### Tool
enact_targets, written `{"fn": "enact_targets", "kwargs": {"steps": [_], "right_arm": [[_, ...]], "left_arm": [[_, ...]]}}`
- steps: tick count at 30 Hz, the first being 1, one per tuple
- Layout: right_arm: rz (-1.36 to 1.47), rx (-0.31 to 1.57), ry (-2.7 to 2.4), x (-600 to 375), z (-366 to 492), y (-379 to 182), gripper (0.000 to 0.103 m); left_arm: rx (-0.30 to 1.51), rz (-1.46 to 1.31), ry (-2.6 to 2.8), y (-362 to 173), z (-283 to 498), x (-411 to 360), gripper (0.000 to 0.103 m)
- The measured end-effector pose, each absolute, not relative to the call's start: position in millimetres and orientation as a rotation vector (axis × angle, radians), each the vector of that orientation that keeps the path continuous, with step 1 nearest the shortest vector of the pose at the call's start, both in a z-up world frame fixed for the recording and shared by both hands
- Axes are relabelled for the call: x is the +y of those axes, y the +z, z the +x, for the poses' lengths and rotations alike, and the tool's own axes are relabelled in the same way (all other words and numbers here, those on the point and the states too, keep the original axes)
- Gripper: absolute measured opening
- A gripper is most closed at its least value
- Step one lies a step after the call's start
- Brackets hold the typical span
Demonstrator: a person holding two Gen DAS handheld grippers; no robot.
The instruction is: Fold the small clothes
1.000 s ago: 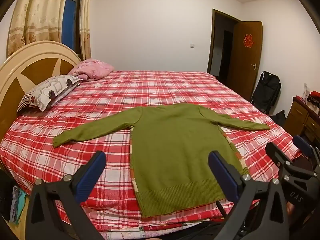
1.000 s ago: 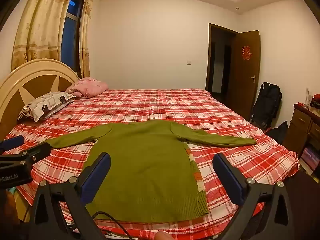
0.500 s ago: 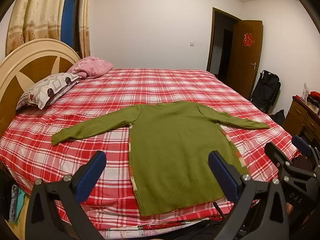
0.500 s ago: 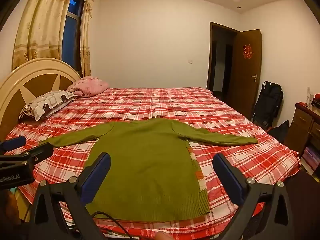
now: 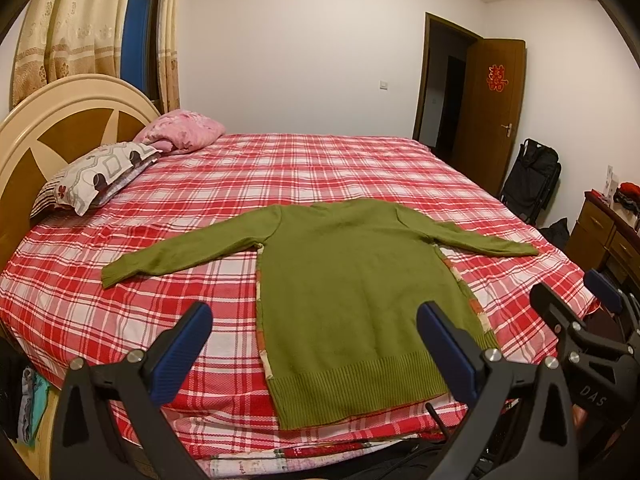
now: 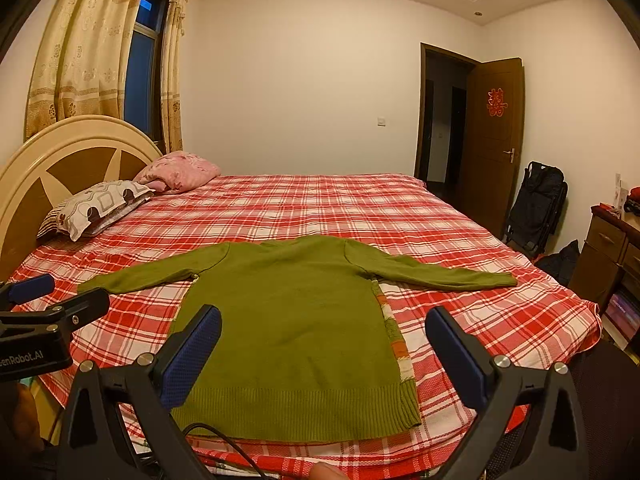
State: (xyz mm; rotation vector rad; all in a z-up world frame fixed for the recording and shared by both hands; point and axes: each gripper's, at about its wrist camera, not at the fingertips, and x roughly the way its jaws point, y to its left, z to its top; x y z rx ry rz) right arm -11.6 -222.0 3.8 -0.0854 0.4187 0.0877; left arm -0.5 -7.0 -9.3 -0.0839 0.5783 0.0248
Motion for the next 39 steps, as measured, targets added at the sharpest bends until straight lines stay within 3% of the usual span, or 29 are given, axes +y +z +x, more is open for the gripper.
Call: {"fn": "enact_targets", "kwargs": {"steps": [39], "right_arm": [[-0.086,0.432,0.096,-215.5,-13.8,-1.7,0.102]], "left_arm": [[0.612,-0.103,0.025,-13.1,3.6,-6.5,0.103]]}}
